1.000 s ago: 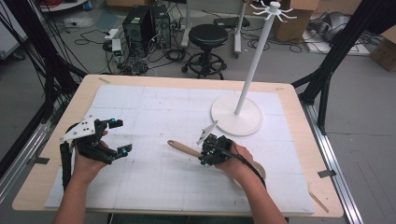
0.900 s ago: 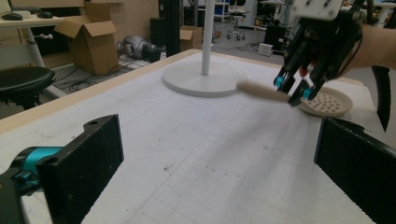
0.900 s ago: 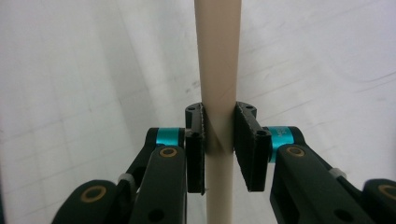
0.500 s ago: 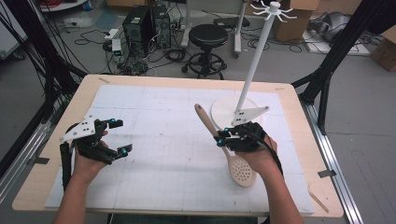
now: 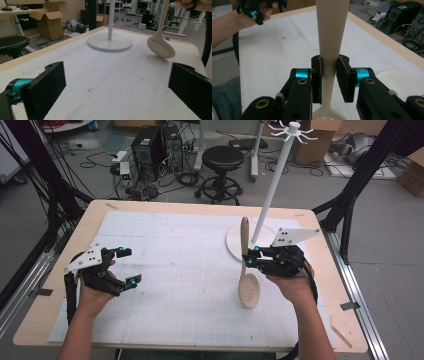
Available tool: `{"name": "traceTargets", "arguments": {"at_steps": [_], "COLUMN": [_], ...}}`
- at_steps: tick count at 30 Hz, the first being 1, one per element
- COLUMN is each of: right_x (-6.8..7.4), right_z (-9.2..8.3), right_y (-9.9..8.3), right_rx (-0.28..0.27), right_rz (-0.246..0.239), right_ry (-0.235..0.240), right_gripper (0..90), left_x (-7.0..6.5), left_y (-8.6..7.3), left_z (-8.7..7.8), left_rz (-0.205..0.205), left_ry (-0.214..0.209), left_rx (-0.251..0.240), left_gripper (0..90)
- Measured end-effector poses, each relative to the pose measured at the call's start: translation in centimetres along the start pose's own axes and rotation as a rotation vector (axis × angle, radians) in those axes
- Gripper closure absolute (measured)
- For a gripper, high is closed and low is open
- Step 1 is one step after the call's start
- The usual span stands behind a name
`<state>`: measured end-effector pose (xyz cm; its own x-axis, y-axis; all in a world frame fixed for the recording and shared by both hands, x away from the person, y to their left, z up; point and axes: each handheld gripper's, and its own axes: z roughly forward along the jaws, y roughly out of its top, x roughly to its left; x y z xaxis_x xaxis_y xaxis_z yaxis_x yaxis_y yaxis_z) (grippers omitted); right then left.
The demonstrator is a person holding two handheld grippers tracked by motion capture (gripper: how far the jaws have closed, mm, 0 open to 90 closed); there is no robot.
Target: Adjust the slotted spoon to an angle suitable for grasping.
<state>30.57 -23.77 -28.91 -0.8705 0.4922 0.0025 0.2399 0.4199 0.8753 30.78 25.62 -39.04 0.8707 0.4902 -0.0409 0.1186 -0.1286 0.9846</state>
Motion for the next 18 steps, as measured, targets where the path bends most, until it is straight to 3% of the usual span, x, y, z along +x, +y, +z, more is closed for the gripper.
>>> {"name": "traceTargets", "arguments": {"at_steps": [9, 18], "right_x": [-0.6, -1.0], "right_z": [-2.1, -3.3], "right_y": [0.5, 1.3], "right_rx": [-0.056, -0.066], "right_rz": [0.014, 0.018], "right_ry": [-0.019, -0.048], "right_gripper": [75.3, 75.2], "left_x": [0.1, 0.2], "left_y": [0.0, 0.0], "left_z": [0.0, -0.1], "left_rz": [-0.003, -0.005], "left_ry": [-0.005, -0.015], "left_rx": [-0.010, -0.027], "left_gripper": [1.9, 1.8]}}
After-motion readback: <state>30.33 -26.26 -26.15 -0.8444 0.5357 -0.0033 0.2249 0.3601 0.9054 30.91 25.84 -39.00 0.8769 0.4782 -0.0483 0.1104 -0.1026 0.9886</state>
